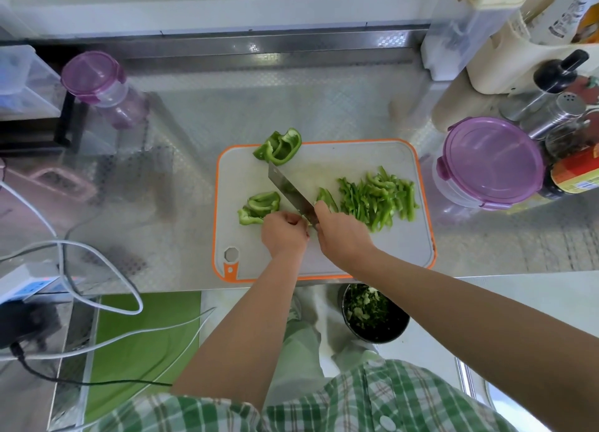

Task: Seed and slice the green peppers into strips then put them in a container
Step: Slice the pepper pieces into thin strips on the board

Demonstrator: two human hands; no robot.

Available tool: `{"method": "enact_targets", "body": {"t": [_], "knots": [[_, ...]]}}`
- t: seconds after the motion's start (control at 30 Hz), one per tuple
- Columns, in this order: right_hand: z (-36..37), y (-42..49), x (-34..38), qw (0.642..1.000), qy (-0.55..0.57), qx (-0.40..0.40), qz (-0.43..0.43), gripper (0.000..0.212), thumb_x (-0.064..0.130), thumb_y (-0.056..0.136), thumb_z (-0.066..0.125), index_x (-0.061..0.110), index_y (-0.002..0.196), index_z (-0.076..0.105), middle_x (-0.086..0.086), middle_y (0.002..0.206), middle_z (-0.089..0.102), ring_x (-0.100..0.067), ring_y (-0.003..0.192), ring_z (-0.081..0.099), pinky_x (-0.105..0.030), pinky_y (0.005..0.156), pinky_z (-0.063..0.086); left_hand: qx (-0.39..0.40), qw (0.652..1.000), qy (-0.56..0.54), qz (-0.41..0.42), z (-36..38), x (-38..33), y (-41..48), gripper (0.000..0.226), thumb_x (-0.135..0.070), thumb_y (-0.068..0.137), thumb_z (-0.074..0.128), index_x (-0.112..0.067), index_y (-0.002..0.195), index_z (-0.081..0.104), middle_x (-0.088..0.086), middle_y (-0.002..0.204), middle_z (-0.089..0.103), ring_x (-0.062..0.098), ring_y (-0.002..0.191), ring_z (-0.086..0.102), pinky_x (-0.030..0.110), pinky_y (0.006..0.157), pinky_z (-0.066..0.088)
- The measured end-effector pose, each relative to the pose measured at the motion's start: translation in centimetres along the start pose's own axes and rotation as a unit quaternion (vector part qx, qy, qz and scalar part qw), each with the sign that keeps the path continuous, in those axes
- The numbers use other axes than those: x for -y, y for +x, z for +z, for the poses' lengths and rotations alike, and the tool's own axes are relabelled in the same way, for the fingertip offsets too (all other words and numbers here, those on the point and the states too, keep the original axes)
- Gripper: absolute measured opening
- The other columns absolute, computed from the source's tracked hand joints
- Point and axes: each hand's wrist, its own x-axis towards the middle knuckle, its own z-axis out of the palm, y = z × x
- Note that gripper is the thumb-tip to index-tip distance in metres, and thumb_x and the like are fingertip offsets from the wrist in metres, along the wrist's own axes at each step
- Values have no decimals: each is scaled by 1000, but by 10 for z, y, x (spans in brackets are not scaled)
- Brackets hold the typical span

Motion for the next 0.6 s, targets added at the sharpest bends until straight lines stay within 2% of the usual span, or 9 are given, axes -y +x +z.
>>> {"method": "enact_targets", "body": {"t": [0.1,0.17,0.3,0.43,0.6], "knots": [[1,1,-1,999,32,-13,15,10,15,99,39,11,106,33,-2,67,44,-28,59,46,-32,46,29,4,999,37,23,0,-1,-5,15,-8,80,64,-11,68,72,9,73,73,26,76,70,30,67,51],[-1,-1,-4,998,51,-22,20,11,18,100,38,13,98,28,-1,63,41,-27,55,45,-31,44,27,4,999,36,23,1,1,-5,10,-9,81,64,-8,79,75,9,79,74,26,79,71,31,72,53],[-5,-10,-9,997,74,-27,6,17,18,99,39,15,94,24,-1,61,41,-19,48,38,-30,43,22,0,999,38,12,3,5,-2,8,-12,81,68,-8,79,74,8,78,74,27,77,72,38,75,56],[-7,-13,-8,997,70,-25,-2,12,19,99,41,12,99,31,-1,63,41,-23,51,40,-30,43,22,-2,997,73,21,4,7,-2,14,-17,82,66,-8,79,76,6,78,75,23,79,70,32,72,53],[-6,-13,-6,999,49,-11,-1,10,18,99,40,11,99,32,0,64,40,-28,56,44,-33,48,33,-2,997,67,27,3,6,-3,17,-14,83,61,-7,77,76,8,77,74,25,77,70,30,69,51]]}}
